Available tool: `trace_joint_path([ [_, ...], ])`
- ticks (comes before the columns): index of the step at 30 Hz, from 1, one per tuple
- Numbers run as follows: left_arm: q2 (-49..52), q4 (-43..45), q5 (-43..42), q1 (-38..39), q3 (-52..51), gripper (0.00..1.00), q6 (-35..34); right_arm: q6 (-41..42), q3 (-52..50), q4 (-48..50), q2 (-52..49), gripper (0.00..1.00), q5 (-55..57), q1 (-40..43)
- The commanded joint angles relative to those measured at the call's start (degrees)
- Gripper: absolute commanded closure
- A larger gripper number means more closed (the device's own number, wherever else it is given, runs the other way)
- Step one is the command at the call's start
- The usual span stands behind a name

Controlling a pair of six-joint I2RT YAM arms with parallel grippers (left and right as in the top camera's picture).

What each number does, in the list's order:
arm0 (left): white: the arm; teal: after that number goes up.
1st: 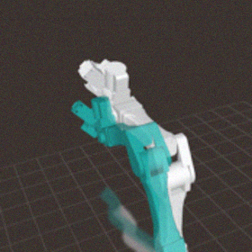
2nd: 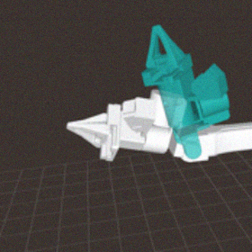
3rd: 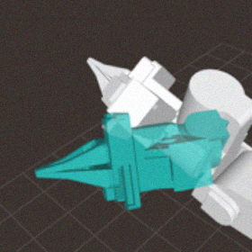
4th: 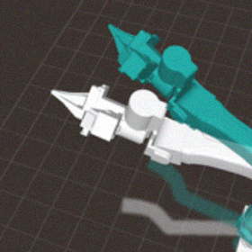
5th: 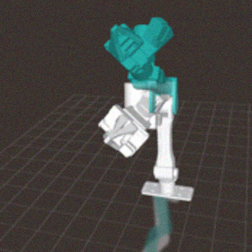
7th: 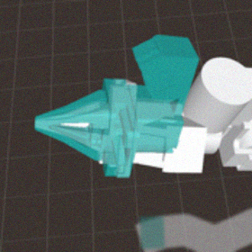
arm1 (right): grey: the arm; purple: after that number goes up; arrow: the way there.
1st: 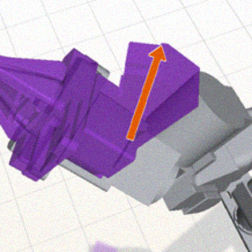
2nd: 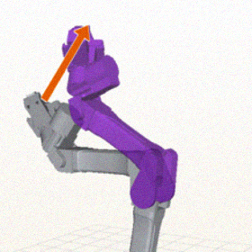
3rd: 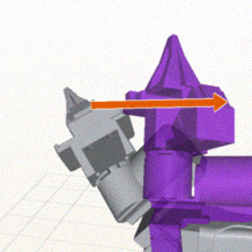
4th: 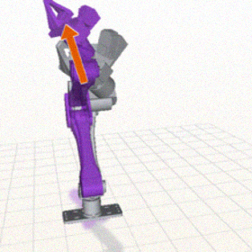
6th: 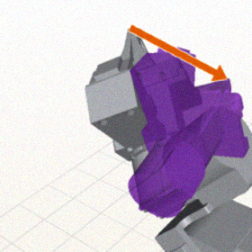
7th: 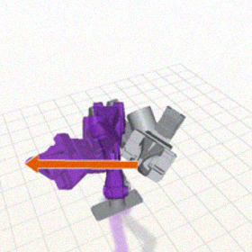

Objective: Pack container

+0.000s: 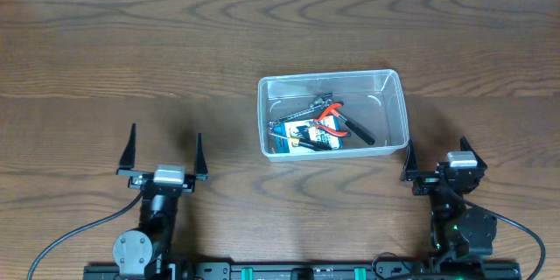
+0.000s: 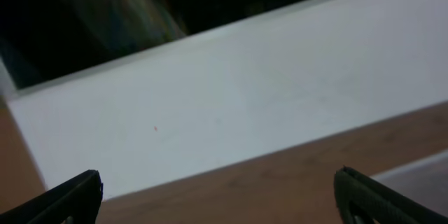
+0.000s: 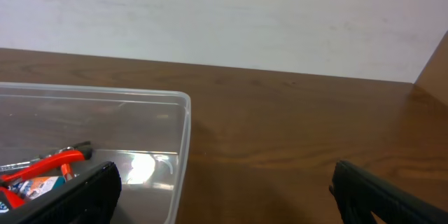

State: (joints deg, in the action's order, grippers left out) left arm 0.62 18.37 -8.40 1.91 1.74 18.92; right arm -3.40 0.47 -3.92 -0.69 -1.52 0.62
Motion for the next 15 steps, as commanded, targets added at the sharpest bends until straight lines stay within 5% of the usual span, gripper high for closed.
trace_joint_path([
  [1, -0.5, 1.1, 5.0, -0.4, -0.6, 0.02, -0.1, -0.5, -0.2, -0.2, 0.4, 0.01, 0.2, -0.4],
  [8, -0.5, -2.7, 16.0, -0.4, -1.5, 0.02, -14.3, -0.5, -0.2, -0.2, 0.4, 0.01, 0.2, -0.4],
  [15, -0.5, -11.2, 16.6, -0.4, -1.5, 0.02, -22.1, -0.5, -0.2, -0.2, 0.4, 0.01, 0.2, -0.4],
])
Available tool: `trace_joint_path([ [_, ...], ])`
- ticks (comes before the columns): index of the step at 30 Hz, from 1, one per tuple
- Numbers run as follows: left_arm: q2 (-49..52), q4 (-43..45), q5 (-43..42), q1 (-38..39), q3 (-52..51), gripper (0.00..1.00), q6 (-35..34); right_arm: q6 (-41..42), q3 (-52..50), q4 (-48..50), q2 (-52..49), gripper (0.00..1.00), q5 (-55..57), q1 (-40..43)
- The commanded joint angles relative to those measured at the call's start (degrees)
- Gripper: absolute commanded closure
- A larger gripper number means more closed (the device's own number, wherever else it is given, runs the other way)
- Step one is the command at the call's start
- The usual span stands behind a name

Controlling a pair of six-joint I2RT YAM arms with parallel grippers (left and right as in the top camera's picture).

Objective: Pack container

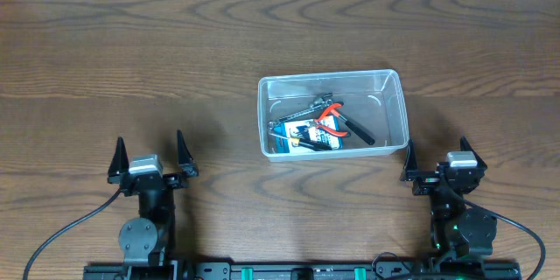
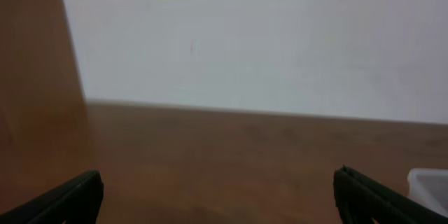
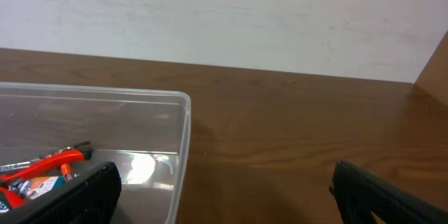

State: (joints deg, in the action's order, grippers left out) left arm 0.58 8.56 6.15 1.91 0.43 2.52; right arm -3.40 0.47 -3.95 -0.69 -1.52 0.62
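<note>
A clear plastic container (image 1: 394, 83) sits at the table's middle right, holding red-handled pliers (image 1: 330, 121), a blue-labelled packet (image 1: 297, 136) and dark metal tools. My left gripper (image 1: 147, 155) stands open and empty at the near left, far from the container. My right gripper (image 1: 435, 156) is open and empty just beyond the container's near right corner. In the right wrist view the container's rim (image 3: 183, 99) and the pliers (image 3: 49, 166) show at the left, between open fingers (image 3: 87, 192). The left wrist view shows bare table between open fingers (image 2: 66, 197).
Dark wood table (image 1: 175, 61) all round, with a white wall strip along its far edge. Cables (image 1: 66, 241) run from both arm bases at the near edge. A pale container corner (image 2: 427, 178) shows at the right of the left wrist view.
My left gripper has drawn back toward its base and levelled, its view now showing the table instead of the wall. The right gripper and the container's contents are unchanged.
</note>
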Motion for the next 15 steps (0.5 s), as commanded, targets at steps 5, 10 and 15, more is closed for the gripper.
trace_joint_path([
  [5, -0.5, -6.4, 2.0, -0.4, -0.2, 0.02, -7.8, -0.5, -0.2, -0.2, 0.4, 0.01, 0.2, -0.4],
  [10, -0.5, -10.3, -1.0, -0.4, -0.2, 0.02, -7.8, -0.5, -0.2, -0.2, 0.4, 0.01, 0.2, -0.4],
  [15, -0.5, -12.4, -2.1, -0.4, -0.2, 0.02, -7.8, -0.5, -0.2, -0.2, 0.4, 0.01, 0.2, -0.4],
])
